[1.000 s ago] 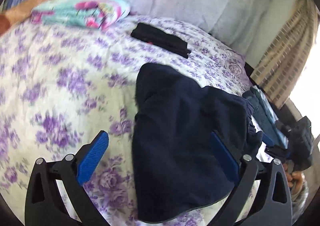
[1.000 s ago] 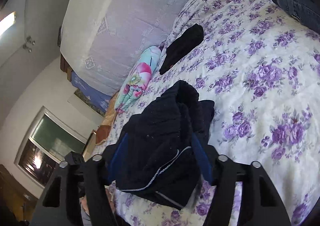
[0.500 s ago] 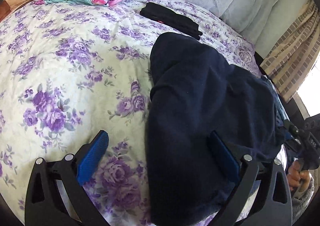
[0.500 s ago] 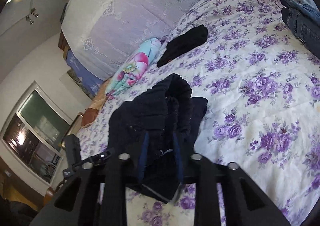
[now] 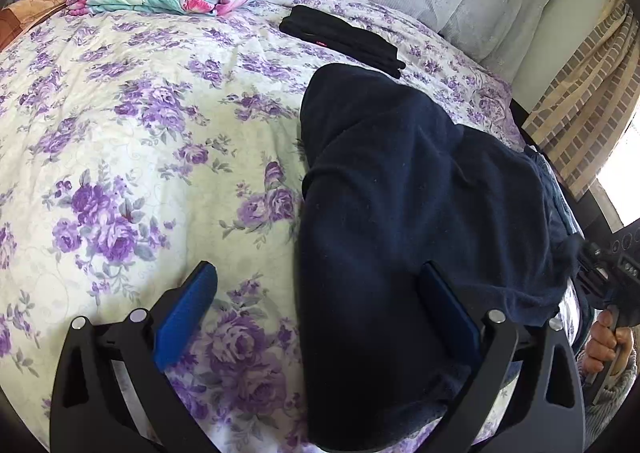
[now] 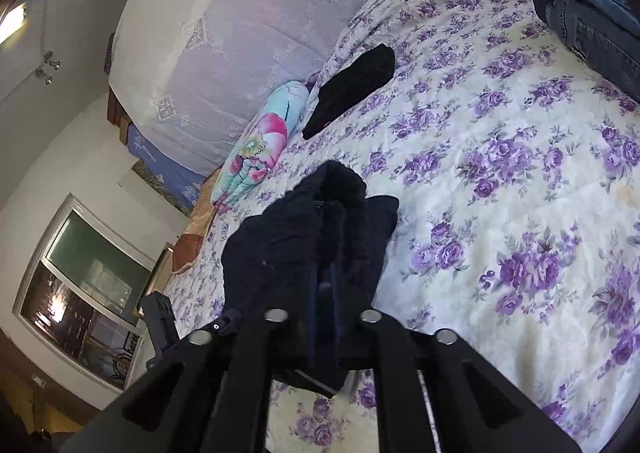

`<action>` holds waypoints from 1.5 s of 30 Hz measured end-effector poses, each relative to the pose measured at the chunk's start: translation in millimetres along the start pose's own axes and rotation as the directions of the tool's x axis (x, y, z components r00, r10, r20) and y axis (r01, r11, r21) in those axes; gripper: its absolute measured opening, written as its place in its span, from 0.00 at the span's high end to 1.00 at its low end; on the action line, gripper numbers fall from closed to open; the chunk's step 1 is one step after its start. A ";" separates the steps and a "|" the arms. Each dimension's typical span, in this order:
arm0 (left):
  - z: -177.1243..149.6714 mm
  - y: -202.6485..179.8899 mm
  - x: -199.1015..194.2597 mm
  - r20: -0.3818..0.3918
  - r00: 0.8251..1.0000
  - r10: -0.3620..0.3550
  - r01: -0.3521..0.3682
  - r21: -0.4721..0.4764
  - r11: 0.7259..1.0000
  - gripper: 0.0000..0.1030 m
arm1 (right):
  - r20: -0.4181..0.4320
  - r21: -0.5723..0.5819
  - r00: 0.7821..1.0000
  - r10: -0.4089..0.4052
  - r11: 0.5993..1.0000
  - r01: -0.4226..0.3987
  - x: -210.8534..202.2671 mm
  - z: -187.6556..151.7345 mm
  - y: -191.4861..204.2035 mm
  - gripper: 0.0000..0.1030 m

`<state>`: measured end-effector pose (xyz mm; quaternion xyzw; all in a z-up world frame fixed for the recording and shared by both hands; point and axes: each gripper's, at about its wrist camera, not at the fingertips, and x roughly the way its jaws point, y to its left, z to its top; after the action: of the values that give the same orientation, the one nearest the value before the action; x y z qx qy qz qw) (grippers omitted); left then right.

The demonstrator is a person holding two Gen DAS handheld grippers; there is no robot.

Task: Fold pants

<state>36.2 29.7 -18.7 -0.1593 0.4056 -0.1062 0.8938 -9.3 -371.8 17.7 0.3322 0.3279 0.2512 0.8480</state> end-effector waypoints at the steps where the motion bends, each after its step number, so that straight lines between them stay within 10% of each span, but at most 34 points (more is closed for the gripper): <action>1: -0.2 -0.5 -0.1 0.001 1.000 0.003 -0.003 0.002 1.000 0.04 | 0.030 0.020 1.000 0.005 1.000 -0.006 -6.0 -0.2 -0.6 0.29; 11: -2.9 -6.4 1.5 0.011 0.999 0.039 -0.039 0.018 0.999 0.04 | -0.088 -0.081 0.996 -0.030 0.996 0.023 49.0 -2.0 18.9 0.27; 21: -3.8 -9.2 2.6 0.014 0.999 0.042 -0.043 0.041 0.998 0.04 | -0.102 -0.166 0.994 -0.031 0.986 0.014 34.2 -18.2 36.9 0.61; 26: -4.3 -10.7 2.2 0.019 0.999 0.041 -0.042 0.057 0.998 0.04 | -0.149 -0.067 0.981 -0.125 0.991 0.116 41.4 -11.8 -0.8 0.36; 32: -4.9 -9.7 2.3 0.022 0.999 0.047 -0.048 0.052 0.997 0.04 | 0.082 -0.095 0.993 -0.082 0.991 0.089 7.5 27.5 43.9 0.36; 39: -5.9 -10.3 2.3 0.023 0.998 0.051 -0.052 0.055 0.997 0.04 | -0.311 -0.170 0.938 0.155 0.962 -0.215 166.6 20.6 142.2 0.37; 45: -6.0 -8.8 4.6 0.018 0.999 0.050 -0.051 0.051 0.997 0.04 | -0.422 -0.058 0.906 0.028 0.997 -0.058 281.4 22.9 116.3 0.48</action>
<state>34.2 18.9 -22.4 -0.1267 0.3993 -0.0928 0.9033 168.4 -123.8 5.7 0.2479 0.4866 0.3467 0.7626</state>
